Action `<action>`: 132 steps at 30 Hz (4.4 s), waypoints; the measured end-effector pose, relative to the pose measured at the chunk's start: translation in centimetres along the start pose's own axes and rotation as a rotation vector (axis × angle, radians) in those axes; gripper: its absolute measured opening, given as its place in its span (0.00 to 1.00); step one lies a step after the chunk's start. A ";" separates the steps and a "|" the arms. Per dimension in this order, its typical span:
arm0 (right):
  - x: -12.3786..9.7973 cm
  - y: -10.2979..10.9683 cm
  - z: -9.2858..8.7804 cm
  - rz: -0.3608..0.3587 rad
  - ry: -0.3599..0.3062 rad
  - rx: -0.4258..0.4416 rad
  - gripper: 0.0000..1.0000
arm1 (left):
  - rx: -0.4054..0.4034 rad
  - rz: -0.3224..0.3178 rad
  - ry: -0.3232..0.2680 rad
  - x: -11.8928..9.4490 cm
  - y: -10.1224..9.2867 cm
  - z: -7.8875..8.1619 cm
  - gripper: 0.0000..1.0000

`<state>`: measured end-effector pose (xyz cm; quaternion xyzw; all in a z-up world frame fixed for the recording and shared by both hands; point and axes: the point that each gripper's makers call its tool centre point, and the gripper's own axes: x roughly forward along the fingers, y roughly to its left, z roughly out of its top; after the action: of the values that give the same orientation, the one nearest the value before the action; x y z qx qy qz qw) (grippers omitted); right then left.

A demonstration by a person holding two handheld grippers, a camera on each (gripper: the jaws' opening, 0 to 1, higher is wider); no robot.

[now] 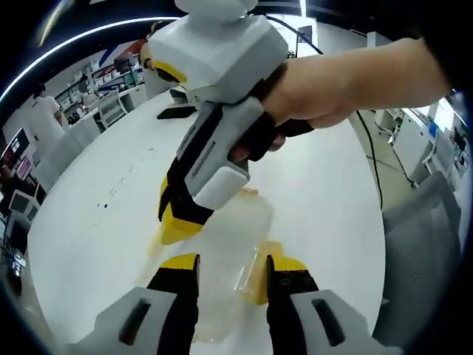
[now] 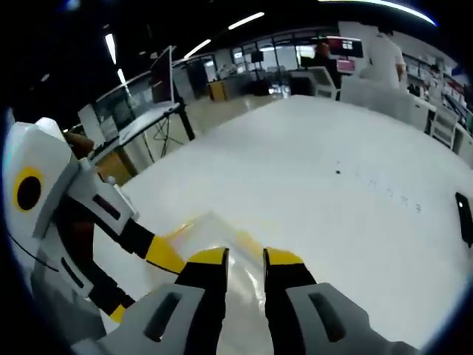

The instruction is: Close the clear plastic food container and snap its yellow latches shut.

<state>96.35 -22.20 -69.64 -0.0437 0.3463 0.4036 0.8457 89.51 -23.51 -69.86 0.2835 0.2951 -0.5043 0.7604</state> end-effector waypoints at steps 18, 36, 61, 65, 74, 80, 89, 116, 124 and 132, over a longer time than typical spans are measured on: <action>0.0 -0.1 0.0 0.012 0.023 -0.029 0.17 | 0.251 0.068 0.055 0.4 -0.4 -0.8 0.37; 1.0 -0.1 -1.1 0.112 0.173 -0.203 0.24 | 0.308 0.087 0.086 0.8 -0.2 -1.5 0.35; 1.4 0.2 -1.8 0.387 0.469 -0.380 0.29 | 0.274 0.036 0.076 1.4 0.1 -1.6 0.36; 1.2 0.5 -2.2 0.423 0.534 -0.411 0.29 | 0.286 0.018 0.079 1.4 0.1 -1.6 0.35; 1.2 1.3 -2.6 0.498 0.599 -0.454 0.30 | 0.361 -0.027 0.102 1.3 -0.7 -1.6 0.33; 1.4 1.2 -2.6 0.521 0.615 -0.444 0.31 | 0.387 -0.027 0.123 1.5 -0.8 -1.5 0.33; 2.2 0.8 -2.7 0.561 0.653 -0.417 0.33 | 0.416 -0.050 0.146 1.6 -0.8 -1.4 0.32; 1.8 0.7 -2.6 0.564 0.767 -0.378 0.27 | 0.389 -0.011 0.188 1.0 0.2 -1.4 0.24; 1.7 0.4 -2.8 0.558 0.752 -0.364 0.28 | 0.411 -0.019 0.188 0.9 0.3 -1.4 0.25; 1.3 0.7 -3.2 0.542 0.751 -0.332 0.29 | 0.458 -0.035 0.192 1.0 -0.1 -1.4 0.26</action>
<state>94.71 -22.04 -72.70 -0.2288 0.5573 0.6153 0.5084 89.54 -23.12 -71.59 0.4901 0.2490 -0.5419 0.6357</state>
